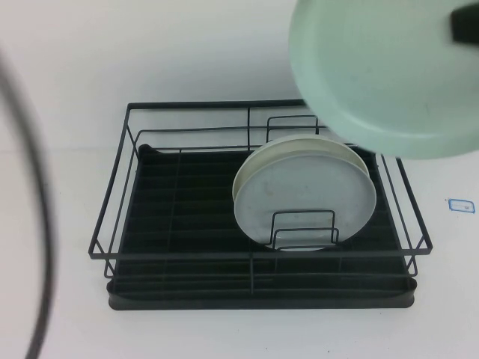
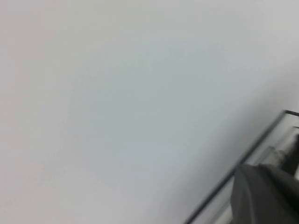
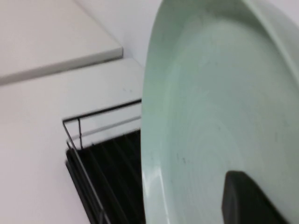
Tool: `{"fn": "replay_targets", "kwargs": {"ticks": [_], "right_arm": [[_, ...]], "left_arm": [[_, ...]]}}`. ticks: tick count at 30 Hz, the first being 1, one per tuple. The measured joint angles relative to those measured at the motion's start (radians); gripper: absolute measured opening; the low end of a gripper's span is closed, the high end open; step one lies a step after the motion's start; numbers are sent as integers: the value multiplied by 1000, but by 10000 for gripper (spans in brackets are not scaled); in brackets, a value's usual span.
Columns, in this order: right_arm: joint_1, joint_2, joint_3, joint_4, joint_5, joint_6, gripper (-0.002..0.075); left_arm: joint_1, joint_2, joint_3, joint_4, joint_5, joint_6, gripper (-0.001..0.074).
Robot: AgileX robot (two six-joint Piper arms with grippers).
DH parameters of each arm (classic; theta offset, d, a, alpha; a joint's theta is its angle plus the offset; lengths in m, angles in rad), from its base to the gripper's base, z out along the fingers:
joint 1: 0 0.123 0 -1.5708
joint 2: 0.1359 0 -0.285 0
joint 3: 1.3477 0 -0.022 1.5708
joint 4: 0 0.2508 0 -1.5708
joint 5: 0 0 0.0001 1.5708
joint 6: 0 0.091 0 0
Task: Place plate on rack
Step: Place the plate on the rack
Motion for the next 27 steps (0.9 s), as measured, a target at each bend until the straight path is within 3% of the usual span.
{"fn": "replay_targets", "kwargs": {"ticks": [12, 27], "right_arm": [[245, 107, -86, -287, -98, 42, 161], [402, 269, -93, -579, -145, 58, 160]], "left_arm": [[0, -454, 525, 52, -486, -156, 1], [23, -653, 924, 62, -524, -149, 0]]}}
